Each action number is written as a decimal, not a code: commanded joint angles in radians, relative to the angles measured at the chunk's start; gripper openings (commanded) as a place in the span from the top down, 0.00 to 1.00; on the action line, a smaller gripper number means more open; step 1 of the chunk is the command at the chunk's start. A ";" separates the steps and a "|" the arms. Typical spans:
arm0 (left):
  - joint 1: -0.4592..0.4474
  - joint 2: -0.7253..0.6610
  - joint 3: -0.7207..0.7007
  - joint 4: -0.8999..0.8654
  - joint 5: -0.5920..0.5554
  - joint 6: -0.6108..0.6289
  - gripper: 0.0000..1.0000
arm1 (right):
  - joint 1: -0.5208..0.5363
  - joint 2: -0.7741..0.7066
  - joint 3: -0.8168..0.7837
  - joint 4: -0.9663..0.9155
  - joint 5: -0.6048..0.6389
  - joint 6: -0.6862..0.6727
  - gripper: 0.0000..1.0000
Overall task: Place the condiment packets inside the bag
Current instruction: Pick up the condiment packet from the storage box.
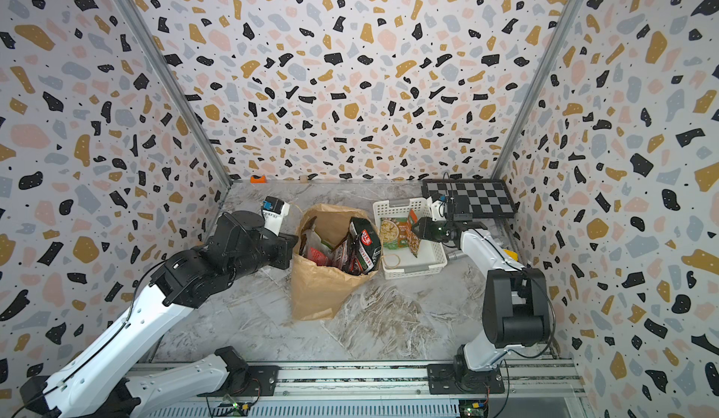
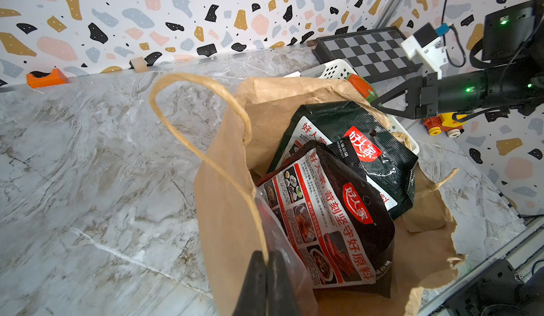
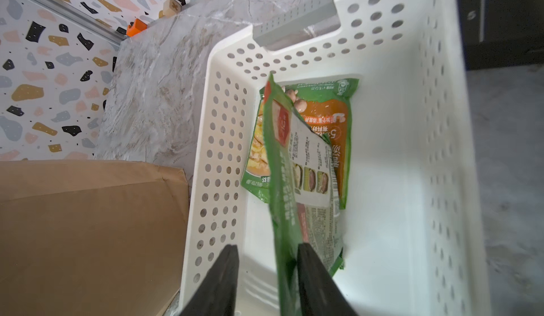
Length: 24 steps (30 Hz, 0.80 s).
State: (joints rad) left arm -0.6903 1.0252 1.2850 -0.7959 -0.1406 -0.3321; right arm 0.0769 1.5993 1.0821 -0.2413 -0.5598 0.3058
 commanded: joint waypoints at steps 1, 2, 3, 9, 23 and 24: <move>-0.002 0.000 -0.007 0.025 -0.004 0.007 1.00 | 0.005 0.048 0.029 -0.004 0.023 0.002 0.60; -0.002 -0.001 -0.007 0.025 -0.005 0.008 1.00 | 0.008 0.057 0.033 -0.003 0.029 0.000 0.60; -0.002 -0.001 -0.007 0.025 -0.005 0.008 1.00 | 0.010 0.066 0.038 -0.003 0.033 0.000 0.60; -0.002 0.002 -0.006 0.025 -0.007 0.010 1.00 | 0.014 0.079 0.064 -0.029 0.075 -0.027 0.89; -0.002 -0.001 -0.016 0.032 -0.010 0.003 1.00 | 0.160 -0.584 0.008 -0.125 0.125 0.113 1.00; -0.002 -0.004 -0.015 0.035 -0.005 0.000 1.00 | 0.195 -0.620 0.010 -0.111 0.106 0.144 1.00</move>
State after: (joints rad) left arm -0.6903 1.0252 1.2850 -0.7952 -0.1406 -0.3325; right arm 0.2142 1.0523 1.0836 -0.3370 -0.4099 0.3637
